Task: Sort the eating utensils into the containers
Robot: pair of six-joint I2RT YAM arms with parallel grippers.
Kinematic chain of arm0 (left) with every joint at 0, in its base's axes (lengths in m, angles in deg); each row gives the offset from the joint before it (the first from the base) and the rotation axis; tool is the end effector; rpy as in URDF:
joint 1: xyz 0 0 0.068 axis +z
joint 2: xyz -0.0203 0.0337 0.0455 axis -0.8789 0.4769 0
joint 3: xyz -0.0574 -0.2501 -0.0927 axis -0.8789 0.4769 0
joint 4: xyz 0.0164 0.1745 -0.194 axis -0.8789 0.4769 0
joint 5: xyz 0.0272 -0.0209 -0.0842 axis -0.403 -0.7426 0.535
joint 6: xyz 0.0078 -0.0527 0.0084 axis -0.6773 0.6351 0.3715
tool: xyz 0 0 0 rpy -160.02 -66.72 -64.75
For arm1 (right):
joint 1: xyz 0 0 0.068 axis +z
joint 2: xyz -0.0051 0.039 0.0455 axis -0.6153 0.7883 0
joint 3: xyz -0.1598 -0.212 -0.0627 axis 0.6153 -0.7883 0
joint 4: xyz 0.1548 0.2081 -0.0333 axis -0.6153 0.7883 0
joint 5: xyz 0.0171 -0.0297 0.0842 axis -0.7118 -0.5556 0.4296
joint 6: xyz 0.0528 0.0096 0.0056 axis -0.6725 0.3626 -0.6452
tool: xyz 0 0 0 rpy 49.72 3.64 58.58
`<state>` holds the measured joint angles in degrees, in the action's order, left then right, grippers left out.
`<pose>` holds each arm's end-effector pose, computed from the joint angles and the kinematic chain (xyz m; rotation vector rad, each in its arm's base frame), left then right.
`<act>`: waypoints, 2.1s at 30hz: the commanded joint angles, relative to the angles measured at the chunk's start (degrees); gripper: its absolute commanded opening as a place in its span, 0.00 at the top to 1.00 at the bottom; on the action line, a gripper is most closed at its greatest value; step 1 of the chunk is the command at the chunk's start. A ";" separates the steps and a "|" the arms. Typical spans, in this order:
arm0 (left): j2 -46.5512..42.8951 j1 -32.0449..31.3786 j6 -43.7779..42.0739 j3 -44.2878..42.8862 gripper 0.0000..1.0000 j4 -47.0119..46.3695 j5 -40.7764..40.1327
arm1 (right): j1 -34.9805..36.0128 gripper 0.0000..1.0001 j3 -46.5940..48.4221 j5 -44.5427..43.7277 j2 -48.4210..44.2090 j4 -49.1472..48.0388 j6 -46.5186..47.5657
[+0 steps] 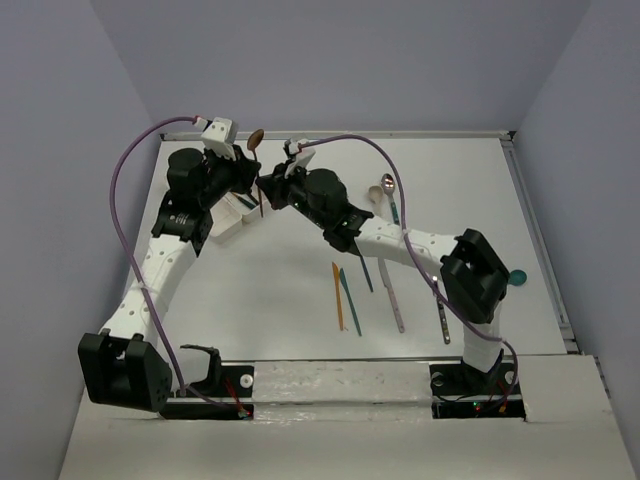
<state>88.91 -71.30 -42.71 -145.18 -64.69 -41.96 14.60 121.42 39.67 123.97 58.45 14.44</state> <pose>0.2741 -0.0607 0.3826 0.3837 1.5684 -0.4881 0.2873 0.3705 0.3236 -0.4410 1.5112 0.8769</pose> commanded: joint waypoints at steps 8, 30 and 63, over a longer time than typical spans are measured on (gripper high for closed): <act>4.85 2.21 4.16 -0.66 1.00 -8.48 0.54 | -3.53 0.44 6.90 2.18 1.21 3.96 -0.73; 43.61 14.79 15.50 -25.62 1.00 -14.28 -2.53 | -8.10 0.15 -16.30 -5.99 -14.35 11.71 3.84; 47.84 16.72 16.64 -23.69 0.44 -11.03 -5.17 | -31.48 0.32 -15.60 -10.91 -13.56 38.77 2.34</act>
<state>141.15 -54.73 -25.37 -167.82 -75.01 -47.25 -13.79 102.51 28.04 108.27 94.08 14.99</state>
